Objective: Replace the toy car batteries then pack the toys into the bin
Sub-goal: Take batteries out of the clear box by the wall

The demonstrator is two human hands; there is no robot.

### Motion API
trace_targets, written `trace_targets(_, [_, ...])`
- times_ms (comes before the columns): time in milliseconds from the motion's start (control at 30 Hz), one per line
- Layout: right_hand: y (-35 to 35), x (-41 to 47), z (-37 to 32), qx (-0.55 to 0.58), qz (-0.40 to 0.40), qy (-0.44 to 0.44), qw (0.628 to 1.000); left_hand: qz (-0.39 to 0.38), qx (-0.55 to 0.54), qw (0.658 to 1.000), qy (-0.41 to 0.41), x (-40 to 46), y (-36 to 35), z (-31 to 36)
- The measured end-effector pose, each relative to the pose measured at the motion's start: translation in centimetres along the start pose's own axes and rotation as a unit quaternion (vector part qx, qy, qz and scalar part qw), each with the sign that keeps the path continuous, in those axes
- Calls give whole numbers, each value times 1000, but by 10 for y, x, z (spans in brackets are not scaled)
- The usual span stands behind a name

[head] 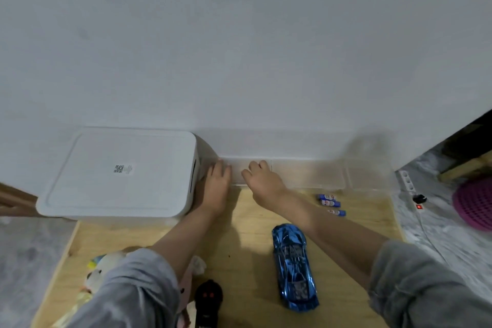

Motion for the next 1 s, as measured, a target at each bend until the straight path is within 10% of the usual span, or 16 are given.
trace_targets(467, [54, -5, 30, 85, -25, 61, 994, 113, 65, 991, 24, -5, 27, 4])
trace_targets(633, [68, -10, 46, 108, 74, 54, 990, 179, 42, 983, -12, -16, 29, 7])
trace_targets(1000, [47, -20, 24, 76, 238, 86, 964, 79, 42, 996, -6, -13, 32, 2])
Point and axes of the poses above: each hand's wrist, its own x-axis towards the middle knuckle, its own y-axis out of the back of the hand, z = x × y, the point moved 5 cm from there along x, towards the middle knuckle, and after that the axes turned 14 degrees about -z, right-handed, at the moved point
